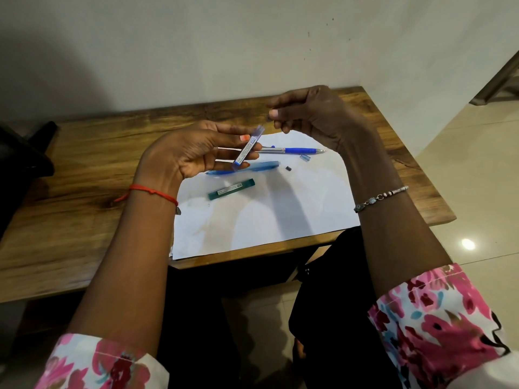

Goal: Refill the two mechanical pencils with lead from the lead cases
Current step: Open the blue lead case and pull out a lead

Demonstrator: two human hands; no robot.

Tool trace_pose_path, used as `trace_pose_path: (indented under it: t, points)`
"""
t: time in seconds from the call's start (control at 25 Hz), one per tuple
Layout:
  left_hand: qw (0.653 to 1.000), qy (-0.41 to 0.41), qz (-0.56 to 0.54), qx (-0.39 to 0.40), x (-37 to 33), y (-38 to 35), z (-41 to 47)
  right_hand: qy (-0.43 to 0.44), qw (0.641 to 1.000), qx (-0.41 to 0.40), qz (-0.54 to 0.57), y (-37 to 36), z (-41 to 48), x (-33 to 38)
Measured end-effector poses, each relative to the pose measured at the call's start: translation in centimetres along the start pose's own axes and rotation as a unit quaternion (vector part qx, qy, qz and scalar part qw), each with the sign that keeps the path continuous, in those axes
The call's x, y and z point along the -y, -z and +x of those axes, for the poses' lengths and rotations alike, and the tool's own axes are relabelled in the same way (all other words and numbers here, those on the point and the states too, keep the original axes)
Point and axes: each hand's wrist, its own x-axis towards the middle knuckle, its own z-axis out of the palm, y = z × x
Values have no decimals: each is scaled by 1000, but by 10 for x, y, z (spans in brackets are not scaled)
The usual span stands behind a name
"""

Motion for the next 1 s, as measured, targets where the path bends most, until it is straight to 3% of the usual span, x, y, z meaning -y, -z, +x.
trace_pose_path:
  t: [0.16,0.48,1.0]
  points:
    - [1000,-5,-11,3,1,1,2,49,999,5,3,0,1,1]
    - [1000,-10,-3,-4,0,-1,4,39,998,-42,1,0,4,2]
    - [1000,-21,-19,5,0,-4,2,92,993,-79,4,4,7,-2]
